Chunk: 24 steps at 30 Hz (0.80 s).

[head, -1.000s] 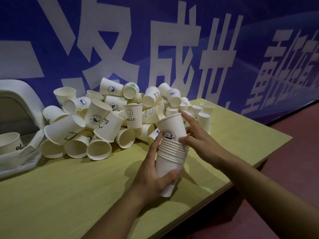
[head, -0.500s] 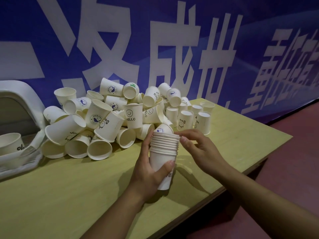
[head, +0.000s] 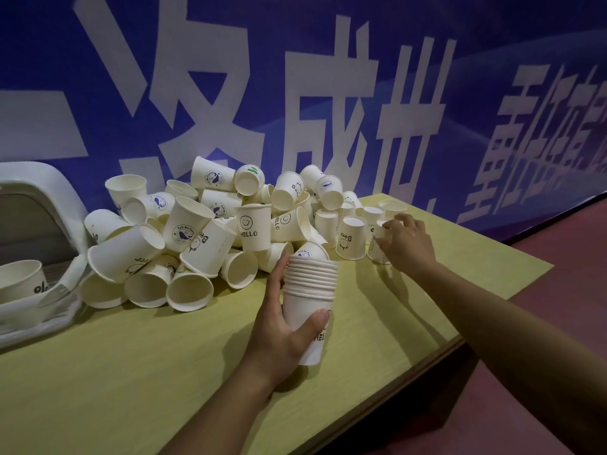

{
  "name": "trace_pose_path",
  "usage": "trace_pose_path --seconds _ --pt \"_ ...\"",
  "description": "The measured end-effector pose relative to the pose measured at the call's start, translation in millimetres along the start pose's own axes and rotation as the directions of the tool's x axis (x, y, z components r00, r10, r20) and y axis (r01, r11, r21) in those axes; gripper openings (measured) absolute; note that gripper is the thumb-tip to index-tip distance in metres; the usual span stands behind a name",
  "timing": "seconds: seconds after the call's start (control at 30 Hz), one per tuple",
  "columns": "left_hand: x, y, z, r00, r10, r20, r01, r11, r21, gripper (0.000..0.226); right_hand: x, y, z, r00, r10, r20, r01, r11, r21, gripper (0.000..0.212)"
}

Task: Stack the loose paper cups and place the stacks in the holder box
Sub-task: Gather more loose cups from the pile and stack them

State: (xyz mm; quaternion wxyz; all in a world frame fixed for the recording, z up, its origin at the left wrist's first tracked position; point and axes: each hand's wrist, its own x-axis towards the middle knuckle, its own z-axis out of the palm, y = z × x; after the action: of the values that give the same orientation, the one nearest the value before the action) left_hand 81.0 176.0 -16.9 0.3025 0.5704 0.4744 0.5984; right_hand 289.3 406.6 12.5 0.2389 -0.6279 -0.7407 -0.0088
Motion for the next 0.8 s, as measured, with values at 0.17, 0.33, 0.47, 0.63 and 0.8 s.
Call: trace_pose_path --seconds 0.17,0.33,0.47,0.63,0.8 --pt "1 -2 0 1.0 0.005 0.012 -0.006 0.999 0.033 0.092 -8 -6 0 0.997 0.006 -0.078 0.001 0.996 0.091 0.025" --pt "1 -4 1 0.999 0.01 0.032 -0.011 0.999 0.03 0.093 -39 -12 -22 0.986 0.087 -0.143 -0.03 0.932 0.361 0.027" --pt "1 -6 2 0.997 -0.013 0.081 0.01 0.999 0.032 0.091 -85 -32 -46 0.992 0.046 -0.115 0.055 0.668 0.742 0.043" --pt "-4 -7 2 0.977 -0.081 0.196 0.061 0.993 0.104 0.094 -116 -61 -59 0.996 -0.081 0.038 0.003 0.45 0.893 0.026" --pt "-1 -7 1 0.979 -0.073 0.189 0.057 0.995 0.086 0.095 -125 -79 -56 0.979 -0.155 0.132 -0.054 0.426 0.903 0.02"
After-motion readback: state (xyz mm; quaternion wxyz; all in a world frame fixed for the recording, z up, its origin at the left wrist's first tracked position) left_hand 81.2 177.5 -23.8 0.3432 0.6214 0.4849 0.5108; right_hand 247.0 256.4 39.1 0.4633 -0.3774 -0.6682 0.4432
